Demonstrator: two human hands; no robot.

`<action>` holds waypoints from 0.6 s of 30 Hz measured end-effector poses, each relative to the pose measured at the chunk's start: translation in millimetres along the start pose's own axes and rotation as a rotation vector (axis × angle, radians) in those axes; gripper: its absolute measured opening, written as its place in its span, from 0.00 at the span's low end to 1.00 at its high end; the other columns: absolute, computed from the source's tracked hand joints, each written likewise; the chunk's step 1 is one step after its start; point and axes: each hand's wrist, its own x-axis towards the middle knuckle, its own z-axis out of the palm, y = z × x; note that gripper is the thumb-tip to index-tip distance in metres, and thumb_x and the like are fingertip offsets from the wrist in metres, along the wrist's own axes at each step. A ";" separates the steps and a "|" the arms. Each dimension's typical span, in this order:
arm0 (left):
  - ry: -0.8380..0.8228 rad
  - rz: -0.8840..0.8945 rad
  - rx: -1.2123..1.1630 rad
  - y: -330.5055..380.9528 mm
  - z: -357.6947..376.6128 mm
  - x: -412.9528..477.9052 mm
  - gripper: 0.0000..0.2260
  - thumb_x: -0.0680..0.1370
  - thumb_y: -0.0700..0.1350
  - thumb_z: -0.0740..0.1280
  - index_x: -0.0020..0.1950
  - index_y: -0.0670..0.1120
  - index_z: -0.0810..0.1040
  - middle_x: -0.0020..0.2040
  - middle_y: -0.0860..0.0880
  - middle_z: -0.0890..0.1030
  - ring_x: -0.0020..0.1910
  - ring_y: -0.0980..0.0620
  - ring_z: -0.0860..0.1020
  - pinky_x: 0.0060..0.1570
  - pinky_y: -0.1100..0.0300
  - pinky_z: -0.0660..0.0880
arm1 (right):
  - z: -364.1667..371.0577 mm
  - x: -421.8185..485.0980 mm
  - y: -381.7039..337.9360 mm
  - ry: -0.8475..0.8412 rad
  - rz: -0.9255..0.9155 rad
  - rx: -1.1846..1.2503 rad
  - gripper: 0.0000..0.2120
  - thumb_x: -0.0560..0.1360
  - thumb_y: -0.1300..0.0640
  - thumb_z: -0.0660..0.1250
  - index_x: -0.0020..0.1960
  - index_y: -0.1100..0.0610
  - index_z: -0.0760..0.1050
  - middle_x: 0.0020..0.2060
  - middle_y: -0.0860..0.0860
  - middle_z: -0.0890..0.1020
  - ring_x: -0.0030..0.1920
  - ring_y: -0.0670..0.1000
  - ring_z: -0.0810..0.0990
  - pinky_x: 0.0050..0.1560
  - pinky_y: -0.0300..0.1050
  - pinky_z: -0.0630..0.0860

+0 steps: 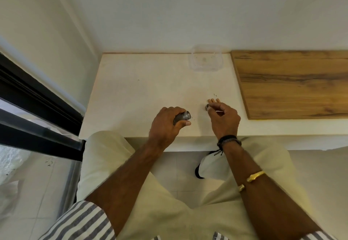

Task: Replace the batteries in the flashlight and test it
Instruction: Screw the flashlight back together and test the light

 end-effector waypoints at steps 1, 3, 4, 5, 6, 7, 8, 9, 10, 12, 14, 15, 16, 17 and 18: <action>0.003 0.000 -0.005 -0.1 -0.1 -0.1 0.13 0.76 0.57 0.71 0.57 0.54 0.79 0.49 0.57 0.82 0.48 0.55 0.74 0.47 0.57 0.74 | -0.3 6.5 4.7 -0.008 -0.029 -0.084 0.10 0.76 0.57 0.73 0.56 0.52 0.86 0.55 0.50 0.86 0.53 0.49 0.85 0.58 0.49 0.82; 0.007 -0.001 -0.010 0.0 -0.1 -0.2 0.12 0.76 0.57 0.71 0.57 0.55 0.79 0.48 0.57 0.82 0.48 0.55 0.74 0.47 0.58 0.73 | 0.6 15.5 12.8 -0.053 -0.070 -0.261 0.15 0.77 0.57 0.71 0.63 0.50 0.83 0.57 0.52 0.84 0.52 0.51 0.83 0.58 0.49 0.81; 0.006 -0.001 -0.012 0.0 0.0 -0.2 0.12 0.76 0.57 0.71 0.57 0.55 0.79 0.48 0.57 0.82 0.48 0.55 0.74 0.47 0.58 0.73 | 1.7 18.4 15.6 -0.082 -0.083 -0.340 0.17 0.77 0.56 0.70 0.65 0.49 0.81 0.57 0.54 0.82 0.51 0.53 0.83 0.57 0.50 0.80; 0.005 -0.002 -0.015 -0.4 0.3 0.2 0.12 0.76 0.56 0.71 0.57 0.54 0.79 0.48 0.57 0.82 0.48 0.55 0.74 0.47 0.58 0.73 | 3.4 21.0 18.8 -0.109 -0.091 -0.400 0.18 0.77 0.56 0.70 0.67 0.49 0.79 0.57 0.55 0.81 0.51 0.55 0.82 0.56 0.50 0.79; 0.002 -0.003 -0.020 -0.5 0.7 0.3 0.12 0.76 0.56 0.72 0.57 0.54 0.79 0.49 0.57 0.82 0.48 0.54 0.74 0.47 0.58 0.73 | 4.7 22.8 21.4 -0.128 -0.097 -0.441 0.19 0.77 0.56 0.69 0.68 0.48 0.78 0.56 0.56 0.80 0.52 0.57 0.82 0.55 0.50 0.78; 0.000 -0.005 -0.024 -1.1 0.6 0.6 0.12 0.76 0.56 0.72 0.57 0.54 0.79 0.49 0.57 0.82 0.48 0.54 0.74 0.48 0.58 0.73 | 6.4 24.1 23.2 -0.139 -0.104 -0.470 0.20 0.77 0.56 0.68 0.69 0.48 0.77 0.57 0.57 0.79 0.53 0.58 0.81 0.55 0.51 0.78; -0.004 -0.008 -0.026 -1.9 0.6 1.0 0.12 0.75 0.56 0.72 0.57 0.54 0.79 0.49 0.57 0.82 0.48 0.54 0.74 0.47 0.58 0.73 | 8.2 24.9 24.3 -0.147 -0.108 -0.490 0.20 0.78 0.56 0.68 0.69 0.47 0.77 0.59 0.57 0.78 0.55 0.58 0.81 0.55 0.51 0.78; -0.008 -0.009 -0.027 -2.5 0.7 0.8 0.13 0.75 0.56 0.72 0.57 0.54 0.79 0.49 0.57 0.82 0.48 0.54 0.74 0.47 0.58 0.73 | 9.4 25.4 25.3 -0.154 -0.109 -0.502 0.20 0.78 0.56 0.69 0.69 0.47 0.77 0.61 0.57 0.77 0.58 0.58 0.81 0.57 0.52 0.78; -0.015 -0.008 -0.026 -3.3 0.7 1.1 0.13 0.75 0.56 0.72 0.57 0.54 0.79 0.48 0.56 0.82 0.48 0.54 0.74 0.47 0.58 0.73 | 10.9 25.7 25.8 -0.160 -0.107 -0.512 0.20 0.78 0.55 0.69 0.69 0.47 0.77 0.63 0.56 0.76 0.60 0.58 0.81 0.58 0.53 0.78; -0.027 0.000 -0.024 -4.6 1.1 1.8 0.13 0.75 0.56 0.72 0.57 0.54 0.79 0.48 0.56 0.82 0.48 0.54 0.74 0.47 0.58 0.73 | 12.4 25.9 26.0 -0.164 -0.099 -0.539 0.20 0.78 0.55 0.70 0.69 0.47 0.77 0.65 0.55 0.75 0.60 0.58 0.81 0.58 0.53 0.78; -0.034 0.005 -0.026 -5.6 1.5 2.6 0.13 0.75 0.56 0.72 0.56 0.53 0.80 0.48 0.56 0.82 0.47 0.54 0.74 0.47 0.58 0.73 | 12.8 25.3 25.6 -0.163 -0.103 -0.553 0.19 0.77 0.55 0.70 0.68 0.48 0.77 0.64 0.56 0.75 0.58 0.59 0.81 0.58 0.54 0.78; -0.036 0.006 -0.025 -5.6 1.5 2.8 0.13 0.75 0.56 0.72 0.56 0.53 0.80 0.48 0.56 0.82 0.47 0.54 0.74 0.47 0.58 0.73 | 12.2 24.3 24.1 -0.165 -0.110 -0.544 0.19 0.77 0.56 0.70 0.68 0.49 0.77 0.64 0.56 0.74 0.58 0.59 0.81 0.57 0.53 0.78; -0.037 0.005 -0.023 -6.1 1.5 2.8 0.13 0.75 0.56 0.72 0.56 0.53 0.80 0.48 0.56 0.82 0.48 0.54 0.74 0.47 0.58 0.73 | 11.7 23.0 21.7 -0.162 -0.120 -0.521 0.18 0.77 0.55 0.71 0.67 0.50 0.77 0.64 0.55 0.74 0.57 0.58 0.81 0.56 0.52 0.78; -0.037 0.003 -0.020 -6.8 1.5 2.8 0.13 0.75 0.56 0.72 0.57 0.53 0.80 0.49 0.57 0.82 0.48 0.54 0.74 0.47 0.59 0.72 | 11.6 21.3 18.8 -0.149 -0.135 -0.482 0.17 0.76 0.55 0.72 0.65 0.51 0.78 0.62 0.55 0.75 0.55 0.57 0.81 0.55 0.50 0.78; -0.035 -0.001 -0.016 -7.0 1.5 3.0 0.13 0.75 0.57 0.72 0.57 0.53 0.80 0.49 0.57 0.82 0.48 0.55 0.74 0.47 0.59 0.72 | 11.4 19.5 14.7 -0.128 -0.154 -0.430 0.15 0.76 0.55 0.72 0.62 0.52 0.79 0.61 0.54 0.76 0.53 0.54 0.81 0.53 0.48 0.79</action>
